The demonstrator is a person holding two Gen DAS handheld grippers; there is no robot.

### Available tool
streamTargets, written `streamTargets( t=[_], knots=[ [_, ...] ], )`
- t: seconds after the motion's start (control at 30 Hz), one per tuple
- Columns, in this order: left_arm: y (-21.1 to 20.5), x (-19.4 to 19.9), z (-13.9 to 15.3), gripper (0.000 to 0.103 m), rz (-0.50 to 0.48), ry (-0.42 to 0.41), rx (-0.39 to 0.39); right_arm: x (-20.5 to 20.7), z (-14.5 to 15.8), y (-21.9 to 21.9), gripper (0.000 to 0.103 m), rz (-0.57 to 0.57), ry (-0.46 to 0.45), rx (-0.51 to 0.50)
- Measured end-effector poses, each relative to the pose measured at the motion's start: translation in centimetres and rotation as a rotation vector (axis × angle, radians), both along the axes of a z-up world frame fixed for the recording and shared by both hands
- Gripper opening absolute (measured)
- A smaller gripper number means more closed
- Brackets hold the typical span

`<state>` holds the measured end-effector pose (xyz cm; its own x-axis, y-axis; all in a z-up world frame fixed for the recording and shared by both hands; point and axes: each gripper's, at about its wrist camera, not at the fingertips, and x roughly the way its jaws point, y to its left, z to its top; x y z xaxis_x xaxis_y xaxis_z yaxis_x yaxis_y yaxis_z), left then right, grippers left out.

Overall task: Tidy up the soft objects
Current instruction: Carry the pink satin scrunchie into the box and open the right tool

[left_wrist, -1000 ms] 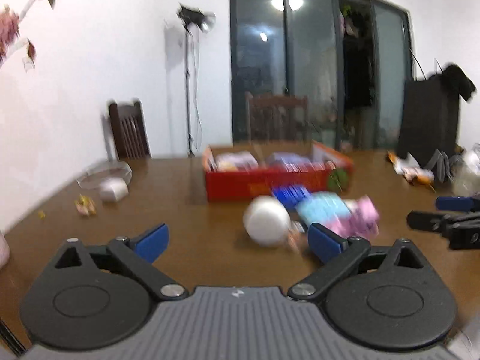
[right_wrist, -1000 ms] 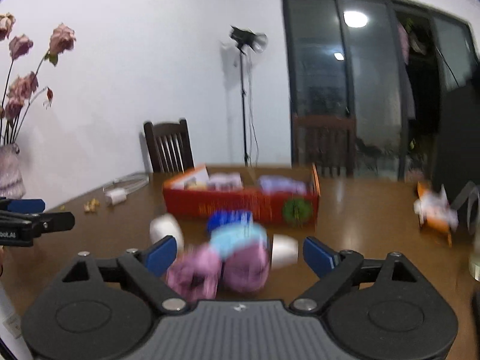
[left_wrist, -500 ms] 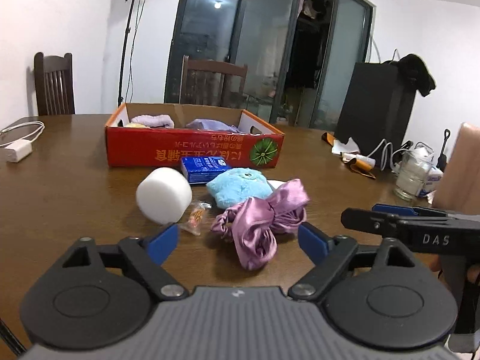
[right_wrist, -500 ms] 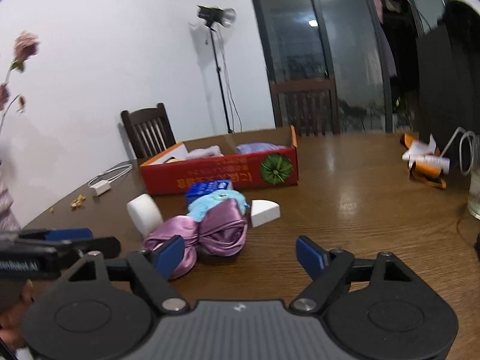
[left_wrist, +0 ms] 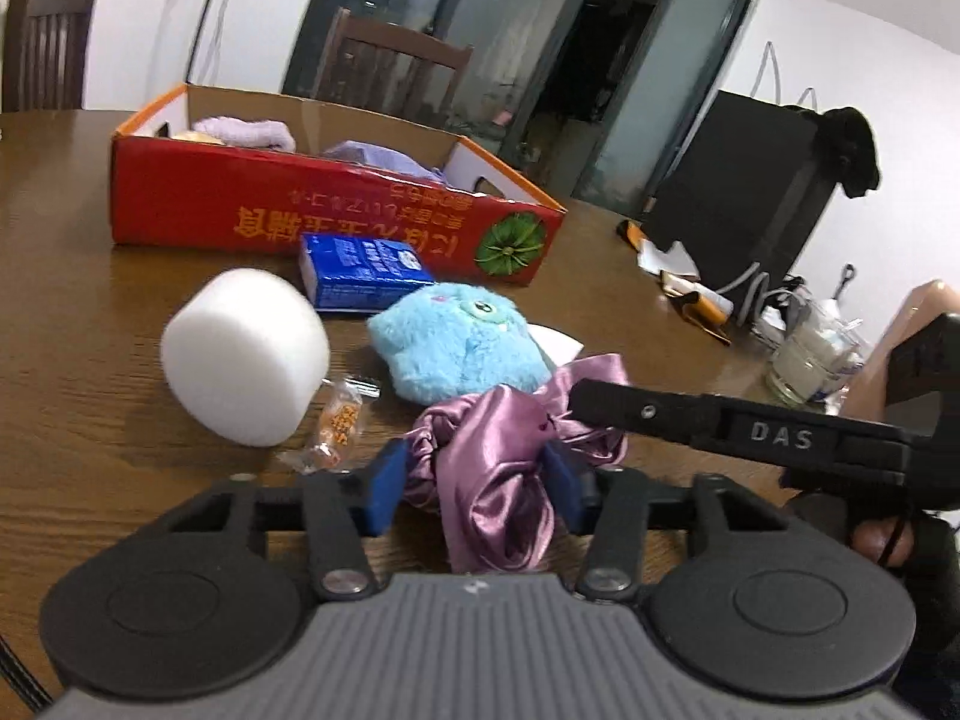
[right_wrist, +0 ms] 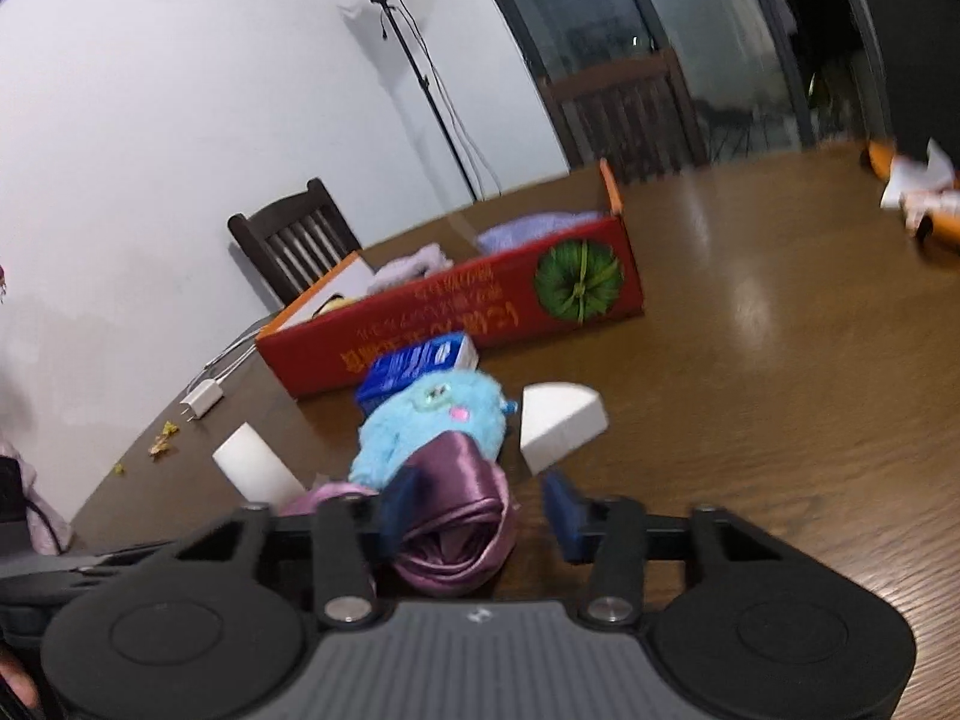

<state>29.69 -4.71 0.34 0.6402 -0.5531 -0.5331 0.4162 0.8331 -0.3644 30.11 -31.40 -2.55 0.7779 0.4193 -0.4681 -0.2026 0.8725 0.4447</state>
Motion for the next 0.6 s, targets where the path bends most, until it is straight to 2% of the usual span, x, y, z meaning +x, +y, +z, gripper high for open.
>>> streamTargets(
  t=[0.07, 0.33, 0.47, 0.6],
  knots=[
    [0.1, 0.2, -0.2, 0.038, -0.007, 0.013, -0.024, 0.3, -0.4, 0.0, 0.030, 0.014, 0.017, 0.017],
    [0.3, -0.4, -0.5, 0.030, -0.009, 0.012, -0.031, -0.2, -0.6, 0.7, 0.024, 0.011, 0.010, 0.002],
    [0.2, -2.3, 0.2, 0.025, -0.022, -0.006, 0.001, -1.9, 0.0, 1.2, 0.022, 0.016, 0.001, -0.021],
    [0.4, -4.8, 0.5, 0.024, -0.051, 0.000, -0.001, -4.7, 0.2, 1.3, 0.021, 0.028, -0.006, -0.044]
  ],
)
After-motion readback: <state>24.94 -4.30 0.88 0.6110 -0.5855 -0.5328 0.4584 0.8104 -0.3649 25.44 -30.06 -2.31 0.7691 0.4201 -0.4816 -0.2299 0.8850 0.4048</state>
